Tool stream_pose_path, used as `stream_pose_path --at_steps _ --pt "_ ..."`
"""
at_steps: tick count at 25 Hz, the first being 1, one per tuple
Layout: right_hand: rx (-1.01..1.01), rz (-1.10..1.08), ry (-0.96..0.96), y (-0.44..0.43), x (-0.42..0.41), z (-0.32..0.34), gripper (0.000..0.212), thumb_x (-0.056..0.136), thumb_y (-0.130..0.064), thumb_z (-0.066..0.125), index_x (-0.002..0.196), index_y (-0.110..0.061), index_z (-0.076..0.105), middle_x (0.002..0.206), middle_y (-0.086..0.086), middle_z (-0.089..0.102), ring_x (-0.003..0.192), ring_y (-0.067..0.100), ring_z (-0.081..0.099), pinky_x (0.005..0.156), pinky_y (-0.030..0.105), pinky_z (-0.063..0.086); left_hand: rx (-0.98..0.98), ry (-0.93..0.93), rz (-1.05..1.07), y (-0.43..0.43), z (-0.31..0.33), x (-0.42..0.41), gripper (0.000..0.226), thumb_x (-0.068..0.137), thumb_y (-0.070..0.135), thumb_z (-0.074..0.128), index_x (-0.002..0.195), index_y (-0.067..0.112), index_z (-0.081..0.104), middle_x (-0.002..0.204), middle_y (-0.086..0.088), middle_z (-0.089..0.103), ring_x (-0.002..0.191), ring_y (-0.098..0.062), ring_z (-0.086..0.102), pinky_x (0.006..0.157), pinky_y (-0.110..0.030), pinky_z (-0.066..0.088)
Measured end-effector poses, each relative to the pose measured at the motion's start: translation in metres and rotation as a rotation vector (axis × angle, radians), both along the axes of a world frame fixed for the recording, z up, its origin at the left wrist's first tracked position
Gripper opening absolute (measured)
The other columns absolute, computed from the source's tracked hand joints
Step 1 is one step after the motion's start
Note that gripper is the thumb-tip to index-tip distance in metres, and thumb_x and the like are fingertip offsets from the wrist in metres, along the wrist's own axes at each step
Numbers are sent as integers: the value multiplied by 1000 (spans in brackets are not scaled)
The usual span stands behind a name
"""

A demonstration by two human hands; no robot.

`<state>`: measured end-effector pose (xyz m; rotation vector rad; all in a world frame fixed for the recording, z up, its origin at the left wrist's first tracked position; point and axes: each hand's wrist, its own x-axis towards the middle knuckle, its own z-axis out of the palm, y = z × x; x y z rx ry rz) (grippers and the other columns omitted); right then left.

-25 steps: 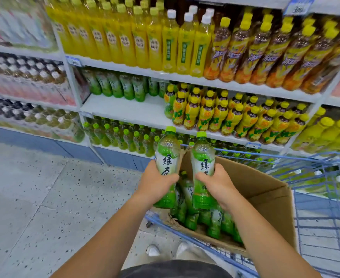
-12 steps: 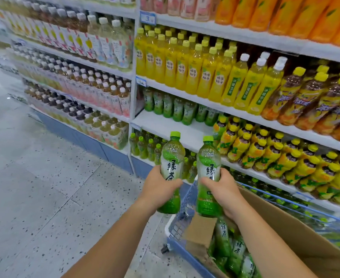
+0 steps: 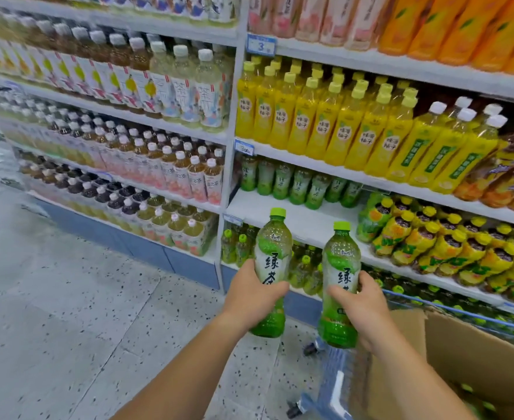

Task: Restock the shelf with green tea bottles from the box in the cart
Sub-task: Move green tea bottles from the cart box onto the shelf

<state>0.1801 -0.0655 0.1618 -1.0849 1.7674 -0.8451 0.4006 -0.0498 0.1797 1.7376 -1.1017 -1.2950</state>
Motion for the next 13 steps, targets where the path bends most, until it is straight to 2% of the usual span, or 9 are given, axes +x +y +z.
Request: stream_pose_path --at_steps 3,5,9,13 --pt "4 -49 8 -24 12 -4 25 68 -30 77 90 -32 65 76 -13 73 63 6 69 57 31 55 8 -20 -43 -32 -11 16 52 53 47 75 101 33 60 92 10 71 83 -9 68 69 -33 57" --pt "0 -58 -6 -46 14 -9 25 72 -23 78 91 -31 65 79 -11 73 64 4 69 55 29 54 17 -25 -71 -56 -19 18 54 53 48 74 102 33 59 93 9 71 83 -8 69 67 -31 57" --pt "-1 -92 -55 -96 7 -31 28 76 -18 79 97 -28 64 91 -6 73 81 13 70 63 32 55 28 -56 -120 -112 -37 7 43 63 37 79 101 31 59 92 8 71 80 -6 68 65 -29 56" --pt "-14 -137 -69 -143 -11 -67 28 75 -21 81 94 -31 64 88 -9 73 79 9 70 62 30 55 4 -106 -176 -177 -61 -20 45 63 29 83 100 30 58 89 8 70 74 -4 67 57 -20 50"
